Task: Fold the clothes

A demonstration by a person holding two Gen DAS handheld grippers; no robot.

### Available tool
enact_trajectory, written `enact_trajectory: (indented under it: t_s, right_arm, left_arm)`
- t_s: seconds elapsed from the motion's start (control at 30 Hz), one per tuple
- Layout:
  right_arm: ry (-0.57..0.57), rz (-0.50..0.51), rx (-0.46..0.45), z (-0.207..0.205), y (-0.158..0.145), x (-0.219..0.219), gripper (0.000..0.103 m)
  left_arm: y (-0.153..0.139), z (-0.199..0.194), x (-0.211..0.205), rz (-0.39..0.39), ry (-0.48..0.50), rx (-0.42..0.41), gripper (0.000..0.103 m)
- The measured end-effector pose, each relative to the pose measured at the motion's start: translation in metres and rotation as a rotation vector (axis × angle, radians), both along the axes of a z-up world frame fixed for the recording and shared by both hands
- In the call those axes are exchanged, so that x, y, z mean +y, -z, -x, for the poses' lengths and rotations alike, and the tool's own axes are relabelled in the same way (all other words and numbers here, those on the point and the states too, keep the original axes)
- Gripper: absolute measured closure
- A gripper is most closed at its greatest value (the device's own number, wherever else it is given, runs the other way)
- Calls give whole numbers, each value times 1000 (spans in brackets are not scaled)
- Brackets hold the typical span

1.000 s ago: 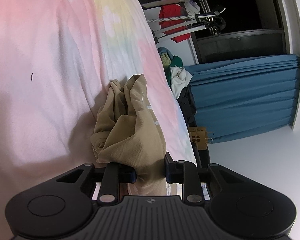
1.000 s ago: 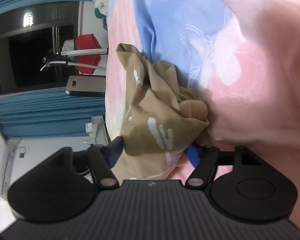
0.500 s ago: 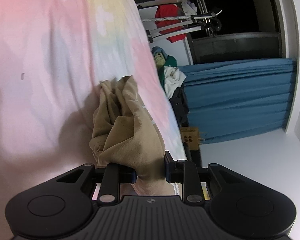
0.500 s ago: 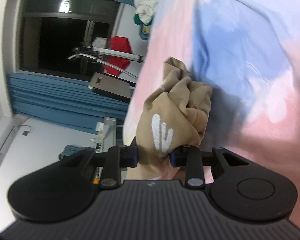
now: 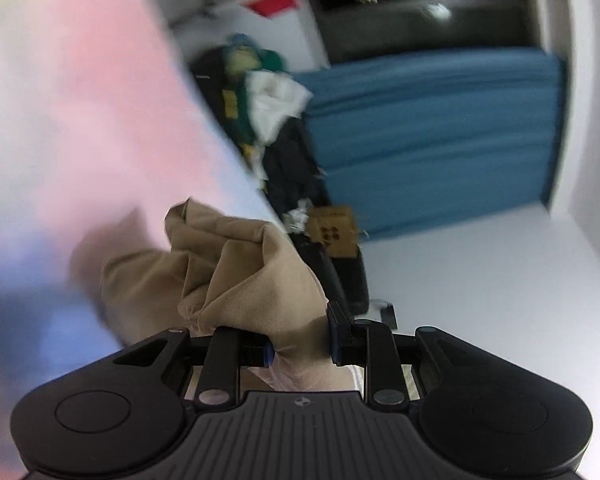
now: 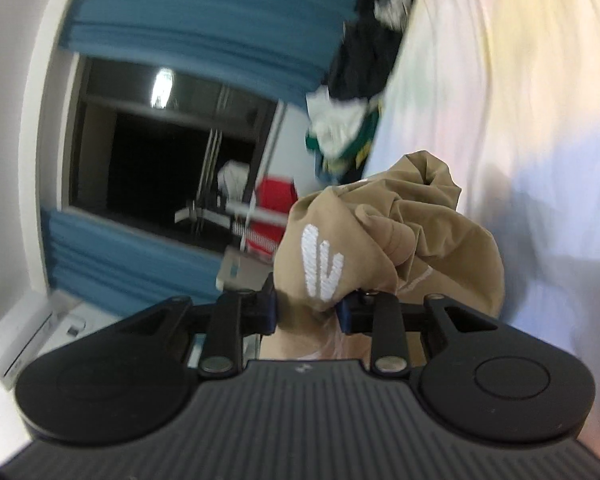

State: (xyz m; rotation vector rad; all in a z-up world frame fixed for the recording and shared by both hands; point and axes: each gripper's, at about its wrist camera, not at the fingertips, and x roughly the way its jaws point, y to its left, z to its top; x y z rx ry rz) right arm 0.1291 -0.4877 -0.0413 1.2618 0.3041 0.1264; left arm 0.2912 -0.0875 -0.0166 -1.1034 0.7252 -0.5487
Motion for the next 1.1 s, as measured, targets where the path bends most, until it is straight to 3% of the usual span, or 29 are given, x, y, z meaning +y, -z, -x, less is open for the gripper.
enact_trajectory:
  t_s: [0.1,0.23,0.33,0.47,0.7,0.8,0.9,1.1]
  right_arm:
    - [57,57,-32,-25,-17,-46,72]
    - [123,198,-87,-43,-19,-84,72]
    - [130,224,-62,-54,9,-101,72]
    - [113,225,66,-50,59,-105,72]
    - [46,142,175,-1,126,-87,72]
    - [21,114,238,15,149,-79,71]
    - [15,99,264,18,154,-77,68]
    - [52,197,384,32,108,-66,57]
  left_arm:
    - [-6,-42,-56,2,46,-58,77]
    - [15,-75,-108,-13,80,-91,77]
    - [42,-77,-119,-51,106,-82,77]
    - [78,-61,-113,-116,145,-46,77]
    - [142,-32,-103,-228,215,15,76]
    - [155,-26,-102,-285,240,16,73]
    - [146,-36,-109,-350,250,-5,71]
    - [92,-5,-117,-551,324,-77,53]
